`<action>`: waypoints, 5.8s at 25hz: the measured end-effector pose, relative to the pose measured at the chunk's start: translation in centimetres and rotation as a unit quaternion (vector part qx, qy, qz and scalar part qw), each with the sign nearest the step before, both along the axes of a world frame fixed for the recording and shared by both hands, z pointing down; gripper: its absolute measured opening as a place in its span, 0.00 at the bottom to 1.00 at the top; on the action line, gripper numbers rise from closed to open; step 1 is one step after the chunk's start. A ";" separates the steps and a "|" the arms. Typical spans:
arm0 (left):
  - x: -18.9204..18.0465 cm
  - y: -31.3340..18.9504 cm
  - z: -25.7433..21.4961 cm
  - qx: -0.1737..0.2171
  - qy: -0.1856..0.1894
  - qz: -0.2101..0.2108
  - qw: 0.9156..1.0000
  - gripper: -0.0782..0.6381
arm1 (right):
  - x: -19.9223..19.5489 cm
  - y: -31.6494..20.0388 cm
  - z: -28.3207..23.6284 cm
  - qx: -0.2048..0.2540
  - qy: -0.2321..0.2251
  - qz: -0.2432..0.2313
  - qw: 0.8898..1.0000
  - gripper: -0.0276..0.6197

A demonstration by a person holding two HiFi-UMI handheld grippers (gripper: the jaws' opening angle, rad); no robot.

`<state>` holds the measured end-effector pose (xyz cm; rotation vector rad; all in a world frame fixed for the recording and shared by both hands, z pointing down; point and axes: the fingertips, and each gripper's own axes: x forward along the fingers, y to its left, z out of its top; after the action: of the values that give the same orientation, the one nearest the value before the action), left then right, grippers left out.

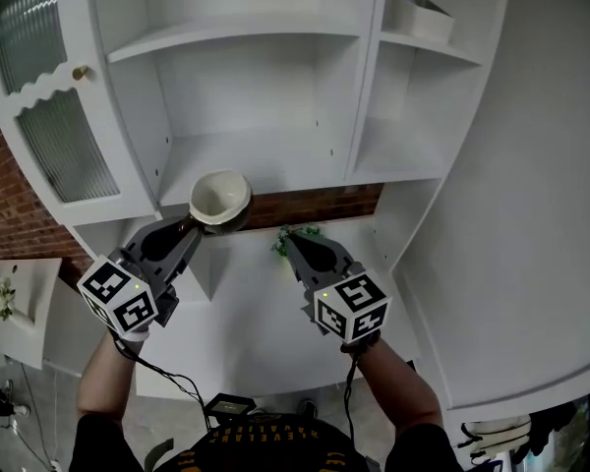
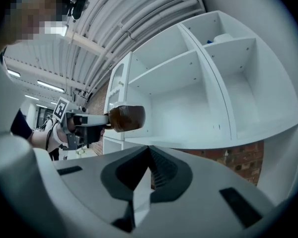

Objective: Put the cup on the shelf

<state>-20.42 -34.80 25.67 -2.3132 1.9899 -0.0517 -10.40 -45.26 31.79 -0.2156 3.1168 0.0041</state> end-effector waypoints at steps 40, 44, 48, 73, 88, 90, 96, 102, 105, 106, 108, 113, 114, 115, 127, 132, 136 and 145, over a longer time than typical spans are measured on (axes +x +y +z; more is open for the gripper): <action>-9.9 -14.7 2.3 -0.160 0.040 -0.115 0.980 0.18 | -6.5 -4.3 -3.9 0.011 -0.020 -0.014 1.000 0.05; -10.1 -15.0 2.5 -0.172 0.052 -0.119 0.976 0.18 | -6.4 -4.3 -3.5 0.010 -0.019 -0.015 1.000 0.05; -10.3 -15.1 2.8 -0.191 0.044 -0.126 0.972 0.18 | -6.4 -4.2 -3.0 0.007 -0.015 -0.016 1.000 0.05; -8.9 -8.6 1.0 -0.044 0.093 -0.165 0.981 0.31 | -4.6 -4.5 -2.4 -0.015 -0.037 -0.015 0.999 0.05; -0.9 1.7 6.2 0.033 -0.035 -0.185 0.982 0.31 | -1.6 -1.8 -0.6 0.022 -0.053 -0.007 0.998 0.05; -0.2 2.6 7.0 0.036 -0.026 -0.187 0.981 0.31 | -1.0 -0.8 -0.5 0.048 -0.058 -0.003 0.997 0.05; 0.2 5.2 10.0 0.023 0.019 -0.196 0.980 0.26 | 1.2 1.3 0.1 0.080 -0.070 0.011 0.994 0.05; 0.2 6.7 11.3 0.022 0.019 -0.214 0.976 0.13 | 2.7 2.6 2.4 0.064 -0.061 0.017 0.996 0.05; 0.5 7.0 11.7 0.016 0.013 -0.212 0.977 0.12 | 3.4 2.9 4.1 0.044 -0.050 0.025 0.997 0.05; 0.7 7.1 11.7 0.014 0.005 -0.213 0.977 0.11 | 3.6 3.1 4.6 0.037 -0.046 0.029 0.998 0.05; 1.1 7.3 11.9 0.010 -0.014 -0.216 0.976 0.11 | 3.9 3.3 5.6 0.024 -0.038 0.035 0.998 0.05; 2.4 7.3 11.9 0.012 -0.058 -0.204 0.977 0.11 | 4.5 4.2 7.0 0.006 -0.030 0.047 0.998 0.05; 2.5 7.3 12.0 0.010 -0.060 -0.203 0.977 0.11 | 4.6 4.3 7.2 0.003 -0.030 0.049 0.998 0.05; 2.6 7.3 12.0 0.009 -0.062 -0.202 0.977 0.11 | 4.8 4.5 7.3 -0.002 -0.030 0.051 0.998 0.05; 3.5 6.5 13.2 -0.027 -0.132 -0.199 0.971 0.11 | 5.0 5.7 7.5 -0.015 -0.043 0.057 0.997 0.05; 4.2 5.9 14.1 -0.043 -0.173 -0.189 0.966 0.11 | 4.4 6.2 7.6 -0.016 -0.042 0.050 0.998 0.05; 4.1 5.5 14.4 -0.045 -0.186 -0.187 0.964 0.11 | 4.0 6.0 8.0 -0.017 -0.035 0.049 0.998 0.05; 3.9 4.6 15.0 -0.048 -0.191 -0.180 0.964 0.11 | 3.0 5.6 8.9 -0.025 -0.023 0.044 0.998 0.05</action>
<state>-16.50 -30.18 40.63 -1.7776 2.1957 -0.5823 -7.35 -39.66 40.66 -0.3483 3.0620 -0.0773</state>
